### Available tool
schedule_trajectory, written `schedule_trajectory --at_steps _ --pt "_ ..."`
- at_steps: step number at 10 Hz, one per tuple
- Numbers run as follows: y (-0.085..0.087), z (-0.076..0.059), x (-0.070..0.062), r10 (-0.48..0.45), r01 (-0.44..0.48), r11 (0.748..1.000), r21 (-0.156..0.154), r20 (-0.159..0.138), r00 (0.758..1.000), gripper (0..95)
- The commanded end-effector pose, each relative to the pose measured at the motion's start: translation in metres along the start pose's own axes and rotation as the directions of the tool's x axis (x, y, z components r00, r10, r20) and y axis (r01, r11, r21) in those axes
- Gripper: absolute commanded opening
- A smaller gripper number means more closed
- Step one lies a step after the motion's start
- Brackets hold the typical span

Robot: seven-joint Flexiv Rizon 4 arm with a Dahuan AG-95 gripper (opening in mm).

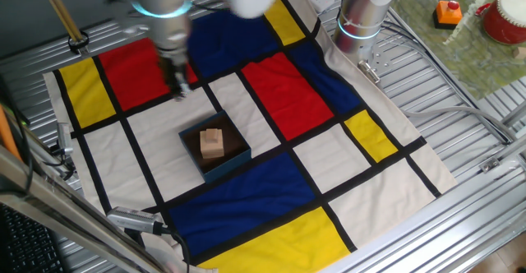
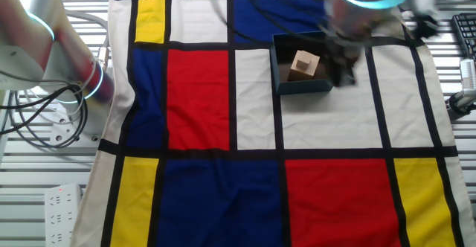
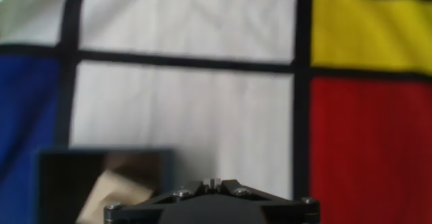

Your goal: Take everything out of the gift box

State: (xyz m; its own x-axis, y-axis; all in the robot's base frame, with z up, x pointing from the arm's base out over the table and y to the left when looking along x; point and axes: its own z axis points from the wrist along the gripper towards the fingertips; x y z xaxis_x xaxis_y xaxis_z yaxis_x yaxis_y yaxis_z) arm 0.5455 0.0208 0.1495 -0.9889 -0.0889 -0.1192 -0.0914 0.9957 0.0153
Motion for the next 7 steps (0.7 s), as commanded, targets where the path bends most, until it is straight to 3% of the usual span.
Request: schedule_trajectory --at_steps 1,7 --pt "0.0041 0.0013 0.0062 -0.005 0.005 1.0 -0.002 -0.001 1.0 0.0" --pt "0.0011 -0.0036 0.0085 -0.012 0.012 1.0 -0.005 -0.001 1.0 0.0"
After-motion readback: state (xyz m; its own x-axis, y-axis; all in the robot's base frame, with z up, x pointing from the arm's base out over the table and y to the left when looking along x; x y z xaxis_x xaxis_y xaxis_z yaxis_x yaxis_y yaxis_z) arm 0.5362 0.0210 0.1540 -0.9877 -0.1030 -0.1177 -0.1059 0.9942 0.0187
